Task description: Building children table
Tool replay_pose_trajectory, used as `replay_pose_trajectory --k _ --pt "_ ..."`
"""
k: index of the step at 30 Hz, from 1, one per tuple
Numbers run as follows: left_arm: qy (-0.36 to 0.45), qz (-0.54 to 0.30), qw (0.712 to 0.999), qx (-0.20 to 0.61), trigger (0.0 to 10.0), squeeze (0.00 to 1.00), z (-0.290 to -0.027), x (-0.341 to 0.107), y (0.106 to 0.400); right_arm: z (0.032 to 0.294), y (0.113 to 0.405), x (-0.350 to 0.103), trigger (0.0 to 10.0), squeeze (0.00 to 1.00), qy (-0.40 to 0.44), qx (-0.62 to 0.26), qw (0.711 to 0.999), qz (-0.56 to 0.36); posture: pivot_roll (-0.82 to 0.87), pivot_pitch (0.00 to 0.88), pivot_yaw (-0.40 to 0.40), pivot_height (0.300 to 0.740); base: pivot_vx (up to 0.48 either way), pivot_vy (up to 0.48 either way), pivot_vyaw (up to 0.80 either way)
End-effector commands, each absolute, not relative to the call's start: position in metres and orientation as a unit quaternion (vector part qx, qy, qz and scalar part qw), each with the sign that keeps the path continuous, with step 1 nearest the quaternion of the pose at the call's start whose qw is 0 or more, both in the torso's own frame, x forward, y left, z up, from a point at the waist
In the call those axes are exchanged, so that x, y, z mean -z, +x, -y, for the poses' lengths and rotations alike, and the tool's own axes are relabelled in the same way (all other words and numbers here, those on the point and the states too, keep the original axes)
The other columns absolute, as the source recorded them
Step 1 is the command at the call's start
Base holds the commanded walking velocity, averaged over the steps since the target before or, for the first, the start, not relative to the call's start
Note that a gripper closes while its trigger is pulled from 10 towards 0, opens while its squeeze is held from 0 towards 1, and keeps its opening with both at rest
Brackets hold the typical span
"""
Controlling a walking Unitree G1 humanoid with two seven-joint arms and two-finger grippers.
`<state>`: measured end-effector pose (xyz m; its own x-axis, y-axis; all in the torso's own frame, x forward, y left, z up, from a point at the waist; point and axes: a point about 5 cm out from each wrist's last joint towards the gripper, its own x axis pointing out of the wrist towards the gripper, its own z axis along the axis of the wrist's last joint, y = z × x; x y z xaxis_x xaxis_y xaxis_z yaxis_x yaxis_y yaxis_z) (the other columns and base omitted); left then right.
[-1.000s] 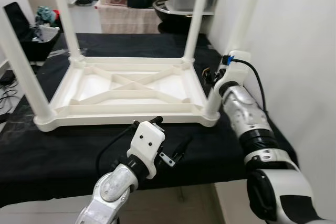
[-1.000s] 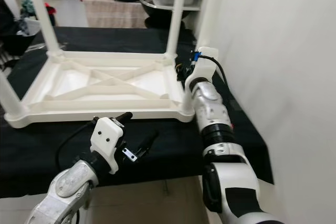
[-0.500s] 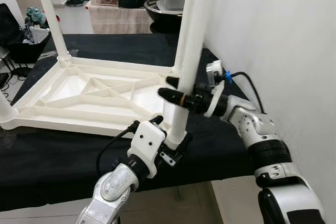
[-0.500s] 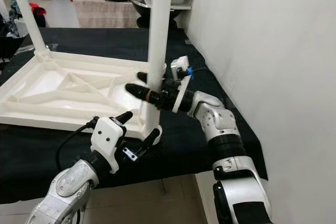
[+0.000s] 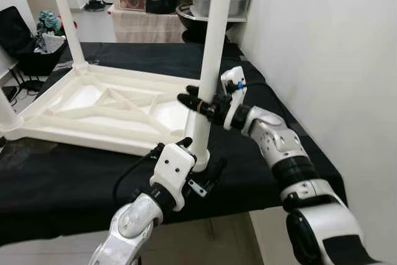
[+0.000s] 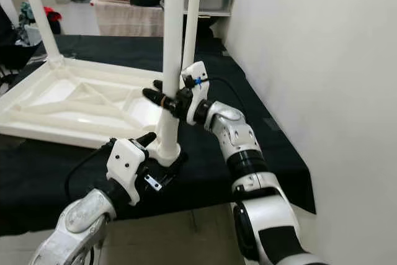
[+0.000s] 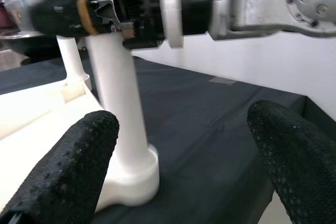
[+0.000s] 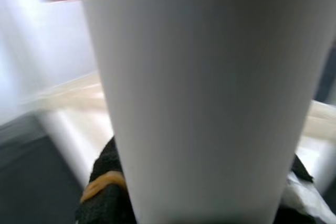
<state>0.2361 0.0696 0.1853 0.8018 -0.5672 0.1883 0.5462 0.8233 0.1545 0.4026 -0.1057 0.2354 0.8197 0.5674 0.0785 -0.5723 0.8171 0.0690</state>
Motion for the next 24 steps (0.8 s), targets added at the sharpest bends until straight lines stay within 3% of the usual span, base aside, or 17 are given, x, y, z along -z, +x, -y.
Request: replay_pose_trajectory --k 1,3,4,6,14,16,20,22,24 --pt "0.05 0.111 0.948 0.293 10.0 0.0 -0.07 -0.184 0.236 0.127 0.407 -0.22 0.0 0.0 0.063 -0.219 0.974 -0.008 0.11 0.068 -0.103 0.74 0.0 0.0 0.0" --pt "0.05 0.111 0.948 0.293 10.0 0.0 -0.07 -0.184 0.237 0.146 0.411 -0.209 0.0 0.0 0.056 -0.091 0.993 -0.04 0.1 0.068 -0.101 0.74 0.0 0.0 0.0" --pt "0.05 0.111 0.948 0.293 10.0 0.0 -0.07 -0.184 0.237 0.146 0.411 -0.209 0.0 0.0 0.056 -0.091 0.993 -0.04 0.1 0.068 -0.101 0.74 0.0 0.0 0.0" --pt "0.05 0.111 0.948 0.293 10.0 0.0 -0.069 -0.184 0.237 0.159 0.41 -0.2 0.0 0.0 0.051 0.018 0.997 -0.061 0.1 0.068 -0.102 0.74 0.0 0.0 0.0" --pt "0.05 0.111 0.948 0.293 10.0 0.0 -0.069 -0.184 0.237 0.162 0.401 -0.189 0.0 0.0 0.027 0.157 0.984 -0.075 0.11 0.069 -0.102 0.74 0.0 0.0 0.0" --pt "0.05 0.111 0.949 0.292 10.0 0.0 -0.069 -0.184 0.237 0.161 0.395 -0.186 0.0 0.0 0.043 0.225 0.971 -0.073 0.11 0.07 -0.103 0.74 0.0 0.0 0.0" --pt "0.05 0.111 0.949 0.29 10.0 0.0 -0.07 -0.184 0.237 0.161 0.391 -0.184 0.0 0.0 0.064 0.271 0.957 -0.078 0.11 0.069 -0.104 0.74 0.0 0.0 0.0" --pt "0.051 0.111 0.949 0.29 10.0 0.0 -0.07 -0.183 0.237 0.157 0.391 -0.185 10.0 0.0 0.084 0.277 0.955 -0.072 0.1 0.072 -0.102 0.74 0.0 0.0 0.0" --pt "0.051 0.111 0.949 0.29 10.0 0.0 -0.07 -0.183 0.237 0.154 0.392 -0.187 10.0 0.0 0.089 0.265 0.958 -0.068 0.1 0.072 -0.102 0.74 0.0 0.0 0.0"
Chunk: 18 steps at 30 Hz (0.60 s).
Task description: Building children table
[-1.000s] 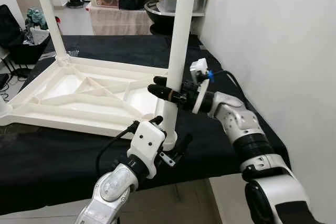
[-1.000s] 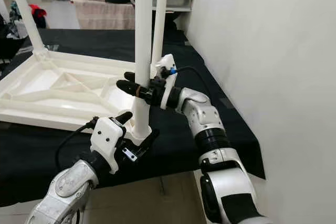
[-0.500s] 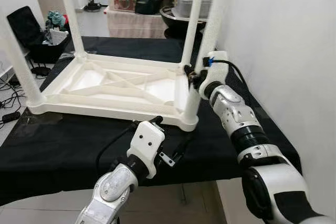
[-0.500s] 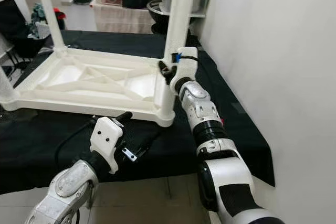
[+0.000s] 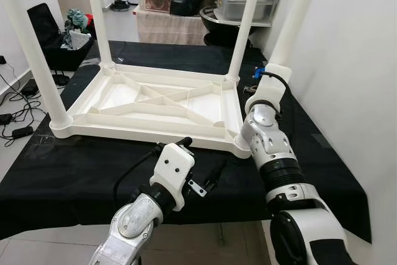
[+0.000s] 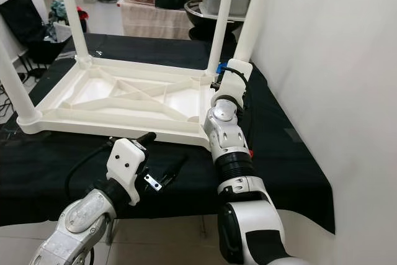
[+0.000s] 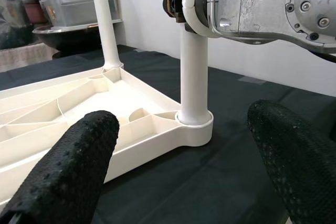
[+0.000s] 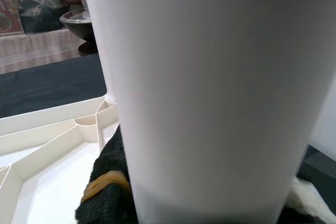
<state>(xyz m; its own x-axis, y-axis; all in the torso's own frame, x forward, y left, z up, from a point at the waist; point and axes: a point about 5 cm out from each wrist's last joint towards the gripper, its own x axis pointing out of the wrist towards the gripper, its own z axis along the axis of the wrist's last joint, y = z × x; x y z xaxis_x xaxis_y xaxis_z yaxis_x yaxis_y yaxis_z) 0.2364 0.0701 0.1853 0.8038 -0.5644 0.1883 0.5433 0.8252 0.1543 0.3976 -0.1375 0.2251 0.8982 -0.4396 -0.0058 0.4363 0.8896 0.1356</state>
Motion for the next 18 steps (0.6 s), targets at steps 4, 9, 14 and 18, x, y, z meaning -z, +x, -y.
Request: replay_pose_trajectory --k 4,9,14,18 --pt "0.051 0.11 0.949 0.29 10.0 0.0 -0.07 -0.183 0.237 0.153 0.395 -0.197 10.0 1.0 0.087 0.24 0.966 -0.035 0.1 0.069 -0.104 0.74 0.0 0.0 0.0" --pt "0.05 0.11 0.949 0.291 10.0 0.0 -0.069 -0.183 0.237 0.158 0.394 -0.212 10.0 1.0 0.052 0.239 0.97 0.014 0.1 0.061 -0.101 0.74 0.0 0.0 0.0" --pt "0.048 0.11 0.948 0.295 10.0 0.0 -0.068 -0.182 0.238 0.155 0.39 -0.219 10.0 0.0 0.04 0.222 0.973 0.045 0.1 0.049 -0.098 0.74 0.0 0.0 0.0" --pt "0.05 0.111 0.948 0.293 10.0 0.0 -0.069 -0.182 0.239 0.145 0.386 -0.218 10.0 0.0 0.045 0.182 0.98 0.067 0.1 0.041 -0.1 0.74 0.0 0.0 0.0"
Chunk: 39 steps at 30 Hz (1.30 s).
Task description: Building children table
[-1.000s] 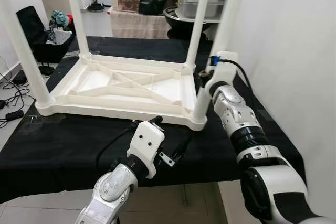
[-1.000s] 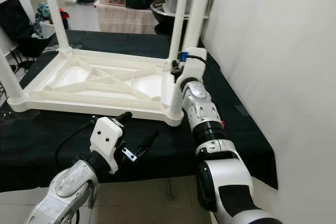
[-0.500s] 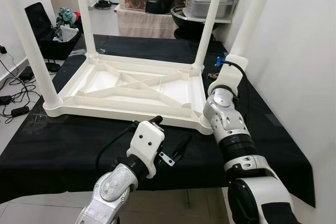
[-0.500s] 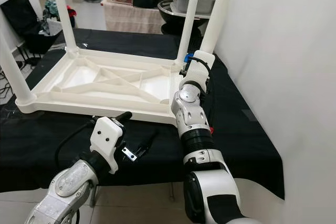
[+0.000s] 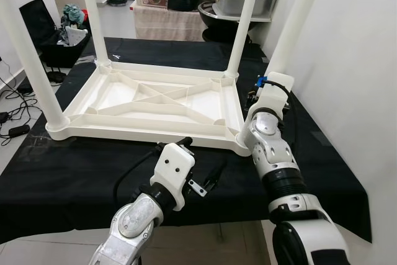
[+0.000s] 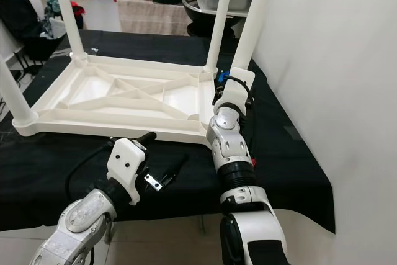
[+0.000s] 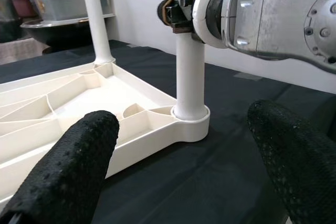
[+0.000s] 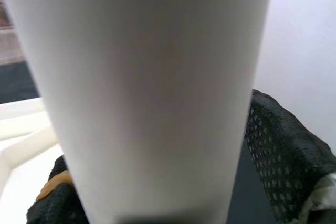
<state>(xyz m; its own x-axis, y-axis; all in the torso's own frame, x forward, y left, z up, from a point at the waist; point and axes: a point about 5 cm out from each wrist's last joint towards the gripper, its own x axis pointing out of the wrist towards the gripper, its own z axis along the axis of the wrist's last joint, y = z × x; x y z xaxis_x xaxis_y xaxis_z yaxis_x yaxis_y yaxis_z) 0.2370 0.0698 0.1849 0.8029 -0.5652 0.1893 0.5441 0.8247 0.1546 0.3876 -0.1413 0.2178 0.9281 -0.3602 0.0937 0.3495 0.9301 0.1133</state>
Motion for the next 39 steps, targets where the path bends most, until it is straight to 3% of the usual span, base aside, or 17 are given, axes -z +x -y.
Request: replay_pose_trajectory --k 1,11,30,31,35,37,39 --pt "0.051 0.111 0.949 0.292 10.0 0.0 -0.07 -0.182 0.239 0.142 0.382 -0.215 10.0 0.0 0.043 0.164 0.983 0.074 0.1 0.038 -0.099 0.74 0.0 0.0 0.0" --pt "0.07 0.111 0.96 0.246 10.0 0.0 -0.084 -0.182 0.246 0.126 0.36 -0.189 10.0 0.0 0.05 0.04 0.996 0.064 0.09 0.016 -0.095 0.74 0.0 0.0 0.0" --pt "0.133 0.096 0.983 0.087 10.0 0.0 -0.137 -0.182 0.252 0.16 0.395 -0.207 10.0 0.0 0.029 0.095 0.993 0.062 0.12 0.033 -0.11 0.74 0.0 0.0 0.0" --pt "0.131 0.05 0.987 0.074 10.0 0.0 -0.148 -0.168 0.251 0.161 0.398 -0.209 0.0 0.0 0.035 0.098 0.993 0.058 0.12 0.044 -0.114 0.74 0.0 0.0 0.0" --pt "0.119 0.021 0.99 0.069 10.0 0.0 -0.155 -0.159 0.25 0.163 0.4 -0.211 0.0 0.0 0.03 0.108 0.992 0.064 0.12 0.045 -0.113 0.74 0.0 0.0 0.0" --pt "0.109 -0.064 0.99 0.065 10.0 0.0 -0.173 -0.136 0.252 0.159 0.402 -0.216 0.0 0.0 0.039 0.097 0.992 0.07 0.12 0.067 -0.108 0.74 0.0 0.0 0.0" --pt "0.105 -0.082 0.989 0.061 10.0 0.0 -0.178 -0.131 0.252 0.158 0.402 -0.217 0.0 0.0 0.04 0.092 0.992 0.071 0.12 0.067 -0.108 0.74 0.0 0.0 0.0"
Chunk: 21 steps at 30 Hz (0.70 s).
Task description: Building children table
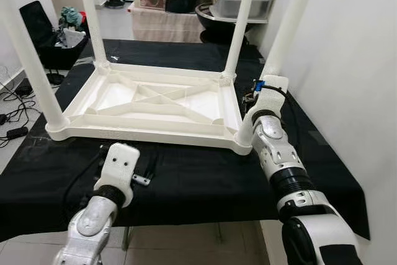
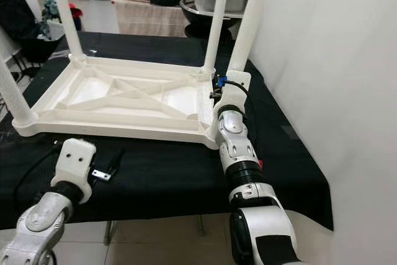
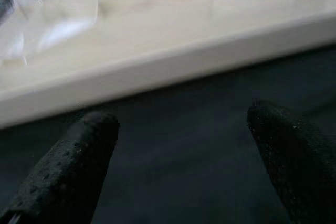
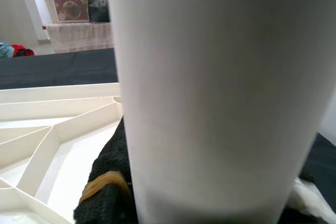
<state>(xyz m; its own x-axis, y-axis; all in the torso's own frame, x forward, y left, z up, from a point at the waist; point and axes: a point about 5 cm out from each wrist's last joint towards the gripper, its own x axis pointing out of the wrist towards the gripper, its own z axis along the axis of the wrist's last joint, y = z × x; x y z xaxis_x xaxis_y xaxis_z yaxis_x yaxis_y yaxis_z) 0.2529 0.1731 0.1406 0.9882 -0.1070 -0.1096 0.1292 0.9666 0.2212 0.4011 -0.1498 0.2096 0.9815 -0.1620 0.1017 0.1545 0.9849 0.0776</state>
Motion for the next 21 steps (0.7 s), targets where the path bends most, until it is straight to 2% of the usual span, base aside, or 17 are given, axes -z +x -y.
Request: replay_pose_trajectory --k 1,4,8,9,10,12,21 --pt "0.102 -0.09 0.99 0.038 10.0 0.0 -0.19 -0.128 0.255 0.157 0.403 -0.219 0.0 0.0 0.043 0.091 0.992 0.072 0.12 0.079 -0.11 0.74 0.0 0.0 0.0" --pt "0.107 -0.098 0.989 0.027 10.0 0.0 -0.198 -0.127 0.257 0.156 0.403 -0.221 0.0 0.0 0.045 0.087 0.992 0.076 0.12 0.087 -0.105 0.74 0.0 0.0 0.0" --pt "0.124 -0.112 0.986 -0.027 10.0 0.0 -0.232 -0.126 0.261 0.156 0.403 -0.226 0.0 0.0 0.051 0.077 0.992 0.087 0.11 0.131 -0.095 0.74 0.0 0.0 0.0" --pt "0.124 -0.112 0.986 -0.027 10.0 0.0 -0.232 -0.126 0.261 0.156 0.403 -0.226 0.0 0.0 0.051 0.077 0.992 0.087 0.11 0.131 -0.095 0.74 0.0 0.0 0.0" --pt "0.128 -0.122 0.982 -0.06 10.0 0.0 -0.253 -0.126 0.263 0.155 0.403 -0.228 0.0 0.0 0.056 0.058 0.992 0.093 0.1 0.146 -0.094 0.74 0.0 0.0 0.0" --pt "0.126 -0.131 0.98 -0.085 10.0 0.0 -0.267 -0.126 0.264 0.153 0.401 -0.231 0.0 0.0 0.053 0.04 0.993 0.101 0.1 0.155 -0.091 0.74 0.0 0.0 0.0" --pt "0.163 -0.136 0.97 -0.118 10.0 0.0 -0.298 -0.135 0.269 0.161 0.395 -0.235 0.0 0.0 0.07 0.0 0.991 0.113 0.09 0.197 -0.089 0.74 0.0 0.0 0.0"
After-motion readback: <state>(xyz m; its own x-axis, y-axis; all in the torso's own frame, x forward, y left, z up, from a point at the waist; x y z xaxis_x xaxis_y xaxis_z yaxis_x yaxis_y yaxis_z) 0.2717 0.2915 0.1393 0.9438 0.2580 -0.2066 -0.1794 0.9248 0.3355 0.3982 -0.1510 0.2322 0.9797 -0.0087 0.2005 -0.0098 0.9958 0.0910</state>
